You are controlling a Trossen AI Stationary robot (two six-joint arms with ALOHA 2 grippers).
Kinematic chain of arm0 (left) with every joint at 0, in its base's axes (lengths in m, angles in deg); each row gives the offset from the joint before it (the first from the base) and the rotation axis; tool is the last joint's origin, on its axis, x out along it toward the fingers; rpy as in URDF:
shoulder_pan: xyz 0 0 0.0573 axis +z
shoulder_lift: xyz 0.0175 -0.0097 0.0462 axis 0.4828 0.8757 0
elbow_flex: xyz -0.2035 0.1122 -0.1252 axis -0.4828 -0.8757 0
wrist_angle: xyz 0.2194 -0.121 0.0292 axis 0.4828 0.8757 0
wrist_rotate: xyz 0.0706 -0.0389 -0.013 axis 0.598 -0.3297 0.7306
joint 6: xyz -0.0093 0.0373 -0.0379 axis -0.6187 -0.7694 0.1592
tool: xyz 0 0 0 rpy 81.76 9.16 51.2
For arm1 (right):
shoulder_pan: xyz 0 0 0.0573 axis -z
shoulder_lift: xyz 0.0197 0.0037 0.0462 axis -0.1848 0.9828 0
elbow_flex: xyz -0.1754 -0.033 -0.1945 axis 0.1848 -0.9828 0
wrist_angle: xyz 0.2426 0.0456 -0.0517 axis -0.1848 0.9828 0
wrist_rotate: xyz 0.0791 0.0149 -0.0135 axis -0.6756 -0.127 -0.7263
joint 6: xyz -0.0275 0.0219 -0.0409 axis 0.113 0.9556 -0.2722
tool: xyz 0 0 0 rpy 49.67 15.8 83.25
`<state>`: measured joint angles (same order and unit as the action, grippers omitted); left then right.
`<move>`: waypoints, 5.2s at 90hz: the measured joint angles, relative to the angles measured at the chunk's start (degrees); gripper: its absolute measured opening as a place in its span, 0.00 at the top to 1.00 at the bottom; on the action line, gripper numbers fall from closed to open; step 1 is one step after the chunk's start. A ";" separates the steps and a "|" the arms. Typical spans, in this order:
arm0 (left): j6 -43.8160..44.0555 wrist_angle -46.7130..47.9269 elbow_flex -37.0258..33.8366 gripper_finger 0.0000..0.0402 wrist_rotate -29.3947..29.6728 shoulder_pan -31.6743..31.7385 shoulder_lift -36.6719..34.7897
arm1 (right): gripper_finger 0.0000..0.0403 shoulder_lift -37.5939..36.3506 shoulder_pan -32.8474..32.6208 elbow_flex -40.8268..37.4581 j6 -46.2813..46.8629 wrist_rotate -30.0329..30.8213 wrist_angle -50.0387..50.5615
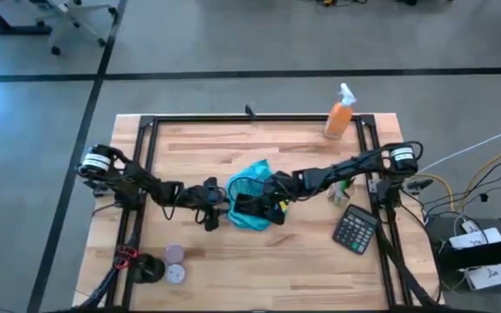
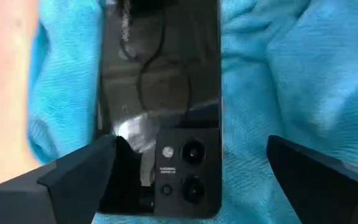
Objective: Apply microfiber cloth
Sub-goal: Wipe the front and back of the black cellphone using the blue microfiber cloth
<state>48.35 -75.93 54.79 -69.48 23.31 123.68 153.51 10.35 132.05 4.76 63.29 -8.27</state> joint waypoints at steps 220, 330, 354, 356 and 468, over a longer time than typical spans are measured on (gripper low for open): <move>-35.35 -11.86 1.53 0.42 5.79 -1.06 -13.26 | 0.22 -5.29 14.03 11.85 12.47 -41.49 13.85; 18.93 -1.57 12.00 0.97 -13.32 10.81 -3.43 | 0.13 -19.78 7.09 10.10 -16.54 -7.27 17.31; 28.61 -0.54 12.02 0.83 -21.20 13.19 -0.20 | 0.13 -17.40 4.39 3.68 -17.35 -1.85 11.01; 28.08 -0.41 12.02 0.81 -21.30 13.14 -0.15 | 0.13 -17.15 4.39 3.14 -17.38 -1.55 10.58; 1.58 13.05 12.20 0.61 -7.84 14.84 3.02 | 0.96 -9.90 0.24 -5.96 -8.61 14.84 3.56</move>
<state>49.94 -62.88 66.99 -77.32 38.15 126.70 143.60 10.59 126.09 -3.84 78.14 -4.71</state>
